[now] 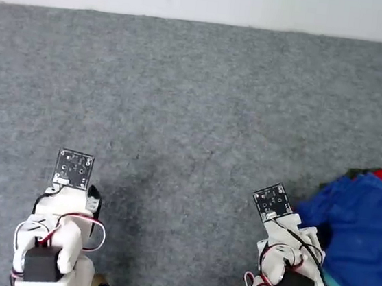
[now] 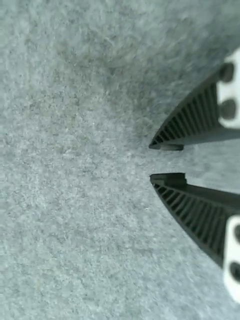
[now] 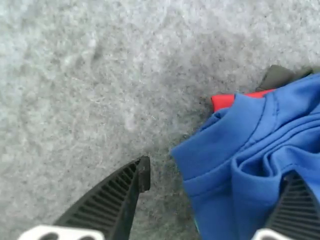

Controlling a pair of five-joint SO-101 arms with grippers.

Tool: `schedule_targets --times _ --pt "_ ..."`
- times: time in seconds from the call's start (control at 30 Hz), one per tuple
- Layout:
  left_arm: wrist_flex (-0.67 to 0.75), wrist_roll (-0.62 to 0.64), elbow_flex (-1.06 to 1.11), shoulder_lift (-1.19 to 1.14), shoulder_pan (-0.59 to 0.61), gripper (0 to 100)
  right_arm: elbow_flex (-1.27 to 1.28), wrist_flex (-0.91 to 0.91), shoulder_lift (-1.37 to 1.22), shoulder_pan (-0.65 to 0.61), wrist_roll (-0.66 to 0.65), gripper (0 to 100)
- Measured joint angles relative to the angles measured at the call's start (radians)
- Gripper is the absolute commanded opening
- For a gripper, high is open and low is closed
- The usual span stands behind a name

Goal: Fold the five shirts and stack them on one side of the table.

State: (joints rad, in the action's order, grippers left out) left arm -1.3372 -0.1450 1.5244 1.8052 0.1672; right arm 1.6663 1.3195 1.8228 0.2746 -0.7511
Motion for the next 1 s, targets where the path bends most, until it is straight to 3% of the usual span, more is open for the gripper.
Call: schedule_targets --times 0.17,1.0 --pt "0.048 0.0 0.109 0.0 0.0 8 0.0 0.0 0.0 0.0 0.0 39.1" --pt "0.061 0.0 0.161 0.0 0.0 8 0.0 0.0 0.0 0.0 0.0 39.1"
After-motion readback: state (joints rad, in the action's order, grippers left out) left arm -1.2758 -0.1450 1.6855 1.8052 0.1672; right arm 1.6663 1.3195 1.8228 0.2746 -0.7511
